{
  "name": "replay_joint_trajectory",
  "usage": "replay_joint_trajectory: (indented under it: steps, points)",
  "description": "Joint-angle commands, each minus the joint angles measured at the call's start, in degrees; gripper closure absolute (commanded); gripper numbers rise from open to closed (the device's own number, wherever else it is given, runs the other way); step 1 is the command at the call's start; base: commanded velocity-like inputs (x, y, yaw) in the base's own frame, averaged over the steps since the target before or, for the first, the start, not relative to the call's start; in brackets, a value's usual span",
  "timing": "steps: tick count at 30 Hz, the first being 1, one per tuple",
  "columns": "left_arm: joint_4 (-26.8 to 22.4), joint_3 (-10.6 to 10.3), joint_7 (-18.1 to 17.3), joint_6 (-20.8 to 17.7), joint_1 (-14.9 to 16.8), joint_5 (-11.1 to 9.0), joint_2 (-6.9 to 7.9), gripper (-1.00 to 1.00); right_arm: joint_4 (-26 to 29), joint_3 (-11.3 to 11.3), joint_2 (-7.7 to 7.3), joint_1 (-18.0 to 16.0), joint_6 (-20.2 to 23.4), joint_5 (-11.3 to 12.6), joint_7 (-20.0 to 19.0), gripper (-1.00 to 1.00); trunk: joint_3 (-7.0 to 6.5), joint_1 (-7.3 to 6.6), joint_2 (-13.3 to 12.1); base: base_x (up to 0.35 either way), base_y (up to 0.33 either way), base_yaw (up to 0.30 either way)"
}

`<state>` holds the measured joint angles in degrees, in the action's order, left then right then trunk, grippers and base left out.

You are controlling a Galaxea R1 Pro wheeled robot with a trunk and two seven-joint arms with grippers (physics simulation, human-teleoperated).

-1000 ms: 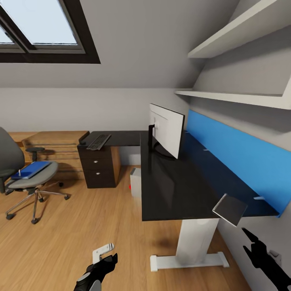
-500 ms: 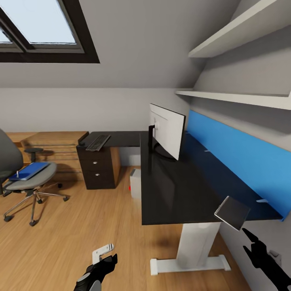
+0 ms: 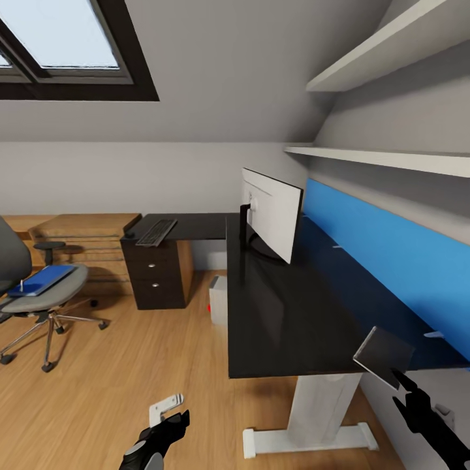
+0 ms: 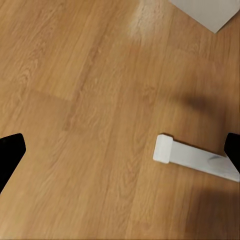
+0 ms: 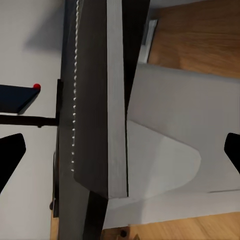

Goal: In the bedroom, organize the workspace by keeping the computer under the desk, ensuring the monitor is on the desk, placing the keyboard on the desk next to the monitor, placing the mouse on the desk next to the keyboard, moving the folder from the swivel chair onto the desk next to the mouse, stacking the notebook on top of the folder with the pen on top of the notebook, and positioning the swivel chair next to the desk.

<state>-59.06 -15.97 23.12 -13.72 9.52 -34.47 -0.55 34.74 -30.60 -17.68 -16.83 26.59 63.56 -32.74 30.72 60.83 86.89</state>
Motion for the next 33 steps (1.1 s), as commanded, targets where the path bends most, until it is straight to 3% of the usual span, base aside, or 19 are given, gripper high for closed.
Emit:
replay_joint_trajectory:
  steps: [1, 12, 20, 33]
  points:
    - [-0.09, -0.11, 0.43, -0.14, 0.04, -0.44, 0.02, -1.00, -0.03, -0.17, 0.01, -0.05, 0.48, 0.34, -0.04, -1.00, 0.06, 0.01, 0.03, 0.074, 0.000, 0.000]
    - [-0.09, -0.03, 0.43, -0.17, 0.05, -0.49, 0.02, -1.00, -0.03, -0.15, 0.03, -0.05, 0.48, 0.34, -0.04, -1.00, 0.06, 0.01, 0.03, 0.014, 0.000, 0.000]
    - [-0.09, -0.03, 0.43, -0.13, 0.06, -0.43, 0.02, -1.00, -0.03, 1.54, 0.10, -0.05, 0.48, 0.33, -0.04, -1.00, 0.06, 0.01, 0.03, 0.000, 0.000, 0.000]
    - [-0.09, -0.02, 0.43, -0.16, 0.05, -0.45, 0.02, -1.00, -0.03, 2.03, 0.18, -0.05, 0.48, 0.34, -0.04, -1.00, 0.06, 0.01, 0.03, 0.000, 0.000, 0.000]
